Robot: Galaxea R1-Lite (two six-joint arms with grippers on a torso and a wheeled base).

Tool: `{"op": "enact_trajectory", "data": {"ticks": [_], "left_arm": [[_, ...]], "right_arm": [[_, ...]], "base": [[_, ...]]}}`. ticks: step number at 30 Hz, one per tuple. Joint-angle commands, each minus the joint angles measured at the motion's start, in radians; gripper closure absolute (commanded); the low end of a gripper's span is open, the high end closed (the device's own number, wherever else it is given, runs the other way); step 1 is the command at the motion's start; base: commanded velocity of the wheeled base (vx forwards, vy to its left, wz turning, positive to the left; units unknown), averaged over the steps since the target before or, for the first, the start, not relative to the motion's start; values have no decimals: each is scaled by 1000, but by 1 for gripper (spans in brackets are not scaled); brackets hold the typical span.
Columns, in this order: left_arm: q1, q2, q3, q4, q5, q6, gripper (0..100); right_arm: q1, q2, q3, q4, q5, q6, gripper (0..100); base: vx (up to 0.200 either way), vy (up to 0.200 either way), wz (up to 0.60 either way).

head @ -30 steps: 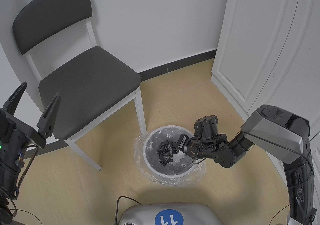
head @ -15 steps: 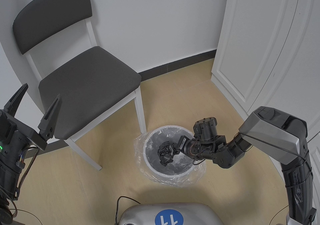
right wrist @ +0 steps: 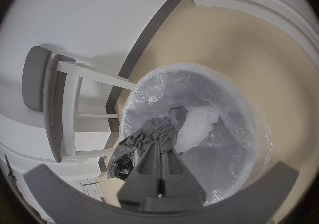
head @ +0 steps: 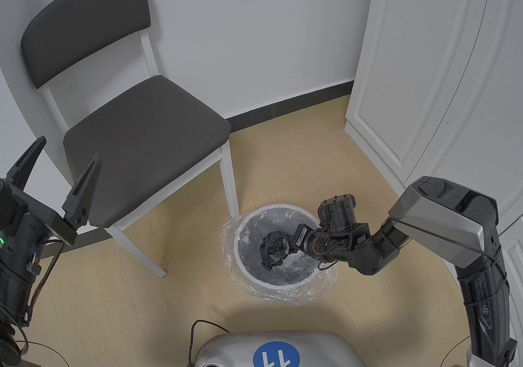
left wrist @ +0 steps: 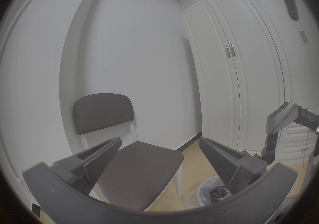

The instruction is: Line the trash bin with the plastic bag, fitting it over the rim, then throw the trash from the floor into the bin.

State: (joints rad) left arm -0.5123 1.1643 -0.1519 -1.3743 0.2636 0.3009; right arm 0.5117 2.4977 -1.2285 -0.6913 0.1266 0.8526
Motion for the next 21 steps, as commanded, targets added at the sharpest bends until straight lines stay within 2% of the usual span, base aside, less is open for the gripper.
{"op": "enact_trajectory", "data": {"ticks": [1,3,4,21], "left_arm": [[0,2,0,0,0,0,0],[0,2,0,0,0,0,0],[0,2,0,0,0,0,0],[0,2,2,1,0,0,0]], "right_arm": [[1,3,4,-1,1,0,100],[2,1,4,-1,1,0,100],[2,1,6,-1,2,0,0],[7,-56,29,-1,-25,-44,0]], "base": [[0,0,0],[0,0,0],[0,0,0],[0,0,0]]}}
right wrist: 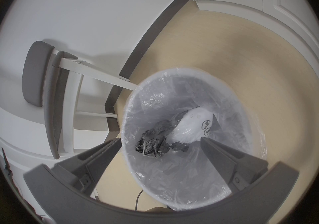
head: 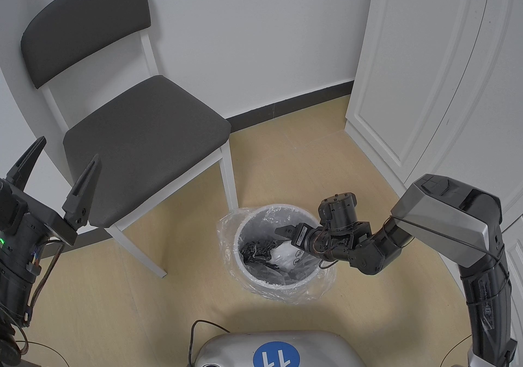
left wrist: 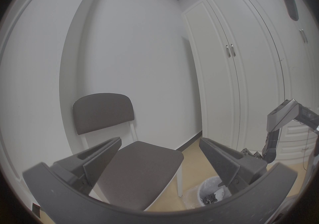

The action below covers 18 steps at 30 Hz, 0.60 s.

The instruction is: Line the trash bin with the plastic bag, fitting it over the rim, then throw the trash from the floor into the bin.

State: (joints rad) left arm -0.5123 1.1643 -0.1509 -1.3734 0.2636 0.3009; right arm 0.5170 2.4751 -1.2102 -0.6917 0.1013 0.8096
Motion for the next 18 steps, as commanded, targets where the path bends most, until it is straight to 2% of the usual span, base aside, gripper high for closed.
{"op": "enact_trajectory", "data": {"ticks": [1,9,13,14,15,18], "left_arm": [[0,3,1,0,0,0,0],[3,18,7,10,5,0,0],[25,15,7,33,11,0,0],[25,15,7,33,11,0,0],[66,17,8,48,11,7,0],[130,14,17,70,9,24,0]], "right_arm": [[0,-62,23,0,0,-10,0],[-17,-237,136,6,0,-161,0],[-26,-363,236,8,-17,-313,0],[-26,-363,236,8,-17,-313,0],[-28,-418,276,6,-52,-394,0],[-34,-495,314,1,-150,-494,0]], "base": [[0,0,0],[0,0,0],[0,0,0],[0,0,0],[0,0,0],[0,0,0]]}}
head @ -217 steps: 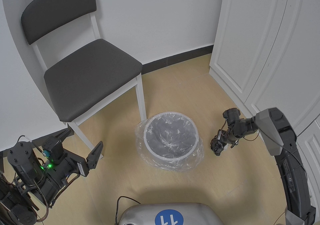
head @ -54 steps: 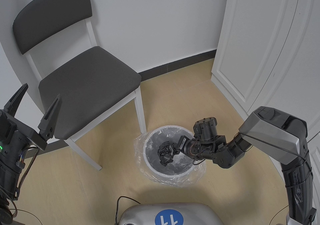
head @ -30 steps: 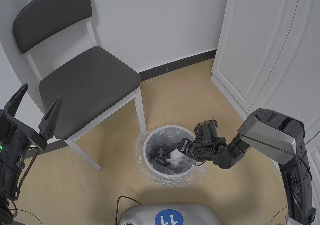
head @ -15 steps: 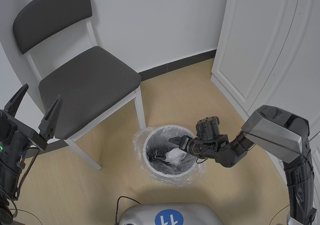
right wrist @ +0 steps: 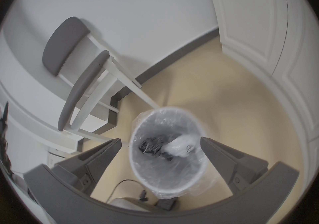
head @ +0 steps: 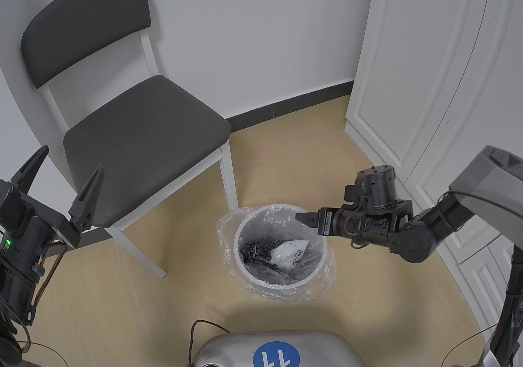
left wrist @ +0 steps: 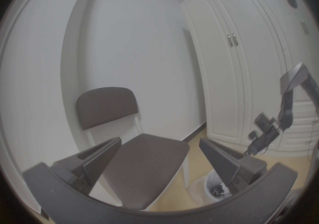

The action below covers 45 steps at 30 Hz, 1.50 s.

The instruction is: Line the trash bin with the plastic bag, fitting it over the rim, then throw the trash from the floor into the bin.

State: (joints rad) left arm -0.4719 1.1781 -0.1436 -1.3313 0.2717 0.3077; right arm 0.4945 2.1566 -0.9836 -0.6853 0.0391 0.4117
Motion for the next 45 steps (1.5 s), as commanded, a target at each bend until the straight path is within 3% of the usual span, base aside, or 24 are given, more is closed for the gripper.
{"op": "enact_trajectory", "data": {"ticks": [1,4,10,14,21,30,41,45], "left_arm": [[113,-2,12,29,1,27,0],[161,-9,9,29,3,31,0],[280,-54,-16,29,0,31,0],[286,-71,-4,29,1,30,0],[292,-178,-28,38,6,28,0],[299,-399,-94,294,3,-16,0],[296,-658,-149,659,0,-35,0],[311,-750,-160,768,1,-36,0]], "right_arm": [[-11,-205,102,-7,-125,-125,0],[-22,-285,138,-11,-206,-179,0],[-48,-455,261,-108,-254,-174,0],[-65,-554,367,-192,-297,-172,0],[-151,-719,511,-388,-305,-186,0],[-151,-962,628,-387,-314,-275,0],[-165,-1233,881,-384,-450,-277,0],[-231,-1337,948,-365,-466,-278,0]], "base": [[0,0,0],[0,0,0],[0,0,0],[0,0,0],[0,0,0],[0,0,0],[0,0,0],[0,0,0]]}}
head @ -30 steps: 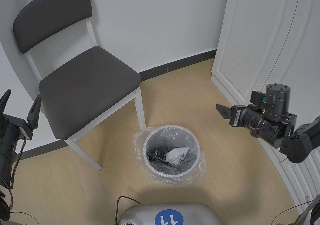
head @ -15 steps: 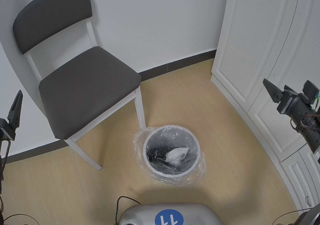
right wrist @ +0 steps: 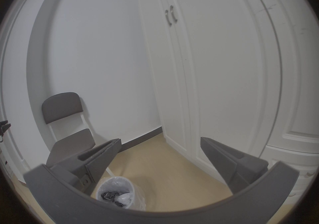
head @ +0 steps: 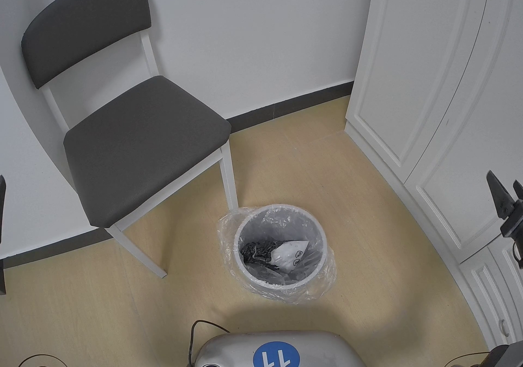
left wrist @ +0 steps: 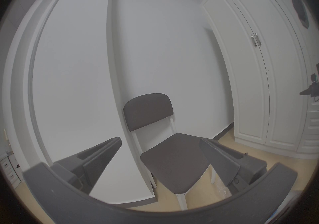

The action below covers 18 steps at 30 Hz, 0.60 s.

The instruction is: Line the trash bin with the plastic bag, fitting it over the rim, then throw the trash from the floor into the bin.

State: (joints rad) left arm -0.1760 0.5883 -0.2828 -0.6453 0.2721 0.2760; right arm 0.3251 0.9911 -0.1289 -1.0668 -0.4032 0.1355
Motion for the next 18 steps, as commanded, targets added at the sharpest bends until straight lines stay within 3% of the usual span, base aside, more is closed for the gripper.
{"op": "enact_trajectory", "data": {"ticks": [1,7,18], "left_arm": [[32,-179,-21,102,1,-6,0],[82,-274,-9,184,-1,-50,0],[125,-429,-12,326,-1,-107,0]], "right_arm": [[-87,-201,101,38,-25,-2,0],[-215,-422,107,234,-11,-37,0],[-325,-753,124,493,17,-25,0]], "base": [[0,0,0],[0,0,0],[0,0,0]]}}
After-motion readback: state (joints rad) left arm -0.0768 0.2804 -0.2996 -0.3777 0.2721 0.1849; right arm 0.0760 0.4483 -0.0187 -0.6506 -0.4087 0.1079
